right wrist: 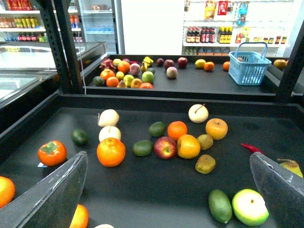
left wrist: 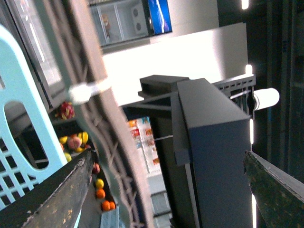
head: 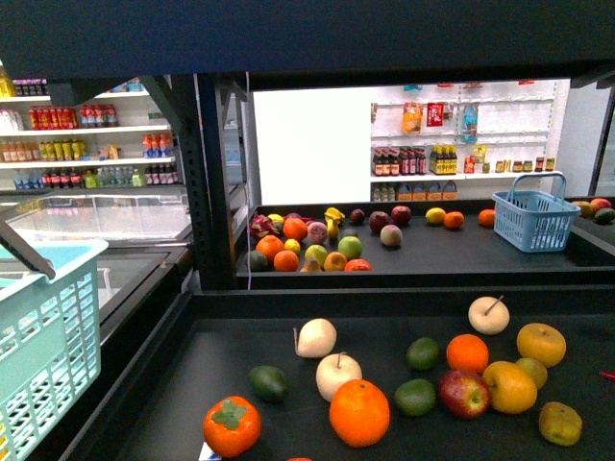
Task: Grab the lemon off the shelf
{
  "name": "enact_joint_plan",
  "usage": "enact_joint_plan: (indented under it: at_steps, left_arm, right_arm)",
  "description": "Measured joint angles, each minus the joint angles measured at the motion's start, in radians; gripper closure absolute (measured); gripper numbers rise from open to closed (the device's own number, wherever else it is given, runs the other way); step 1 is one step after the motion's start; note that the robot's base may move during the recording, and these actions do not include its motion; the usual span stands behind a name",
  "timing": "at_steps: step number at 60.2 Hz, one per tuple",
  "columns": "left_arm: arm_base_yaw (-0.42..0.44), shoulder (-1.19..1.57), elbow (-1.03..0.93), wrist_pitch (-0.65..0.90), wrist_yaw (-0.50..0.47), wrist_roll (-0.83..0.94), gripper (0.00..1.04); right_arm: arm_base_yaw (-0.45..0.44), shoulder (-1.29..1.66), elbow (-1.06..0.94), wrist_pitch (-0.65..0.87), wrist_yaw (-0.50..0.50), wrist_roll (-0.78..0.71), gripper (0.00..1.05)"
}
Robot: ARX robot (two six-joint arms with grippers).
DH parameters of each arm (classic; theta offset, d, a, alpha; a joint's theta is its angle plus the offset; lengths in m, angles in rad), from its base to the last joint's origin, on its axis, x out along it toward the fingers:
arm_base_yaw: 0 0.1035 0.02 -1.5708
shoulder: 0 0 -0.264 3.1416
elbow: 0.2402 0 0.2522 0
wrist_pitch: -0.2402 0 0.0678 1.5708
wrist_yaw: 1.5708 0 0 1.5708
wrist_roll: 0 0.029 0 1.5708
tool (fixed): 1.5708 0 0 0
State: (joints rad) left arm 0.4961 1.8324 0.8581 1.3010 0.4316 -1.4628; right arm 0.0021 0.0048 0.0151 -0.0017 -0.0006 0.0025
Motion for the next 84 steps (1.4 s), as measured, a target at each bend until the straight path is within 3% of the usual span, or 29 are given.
enact_joint_plan:
  at_steps: [15, 23, 33, 40, 46, 49, 56, 58, 74, 84]
  left_arm:
    - [-0.017, -0.08, -0.031, -0.139, 0.014, 0.075, 0.08]
    - [-0.026, -0.2, -0.045, -0.341, -0.008, 0.188, 0.08]
    - [-0.057, -0.402, -0.045, -0.697, -0.06, 0.449, 0.08]
    - [-0.151, -0.65, -0.049, -1.04, -0.203, 0.815, 0.08]
    - [-0.224, -0.801, -0.069, -1.142, -0.248, 0.975, 0.08]
    - [-0.27, -0.889, -0.123, -1.11, -0.242, 1.133, 0.18]
    - [-0.444, -1.124, -0.305, -1.164, -0.405, 1.363, 0.43]
    - [-0.475, -1.186, -0.35, -1.187, -0.41, 1.392, 0.5]
    - [-0.494, -1.624, -0.585, -1.368, -0.432, 1.444, 1.03]
    - [-0.494, -1.684, -0.674, -1.346, -0.431, 1.451, 1.02]
  right_arm:
    - [0.0, 0.0, 0.0, 0.0, 0.0, 0.0, 0.02]
    - [0.0, 0.0, 0.0, 0.0, 0.0, 0.0, 0.02]
    - [0.0, 0.0, 0.0, 0.0, 0.0, 0.0, 0.02]
    - [0.0, 0.0, 0.0, 0.0, 0.0, 0.0, 0.02]
    - [0.0, 0.0, 0.0, 0.0, 0.0, 0.0, 0.02]
    - [0.0, 0.0, 0.0, 0.0, 0.0, 0.0, 0.02]
    - [0.0, 0.0, 0.0, 0.0, 0.0, 0.0, 0.02]
    - [0.0, 0.0, 0.0, 0.0, 0.0, 0.0, 0.02]
    - [0.0, 0.0, 0.0, 0.0, 0.0, 0.0, 0.02]
    - [0.0, 0.0, 0.0, 0.0, 0.0, 0.0, 0.02]
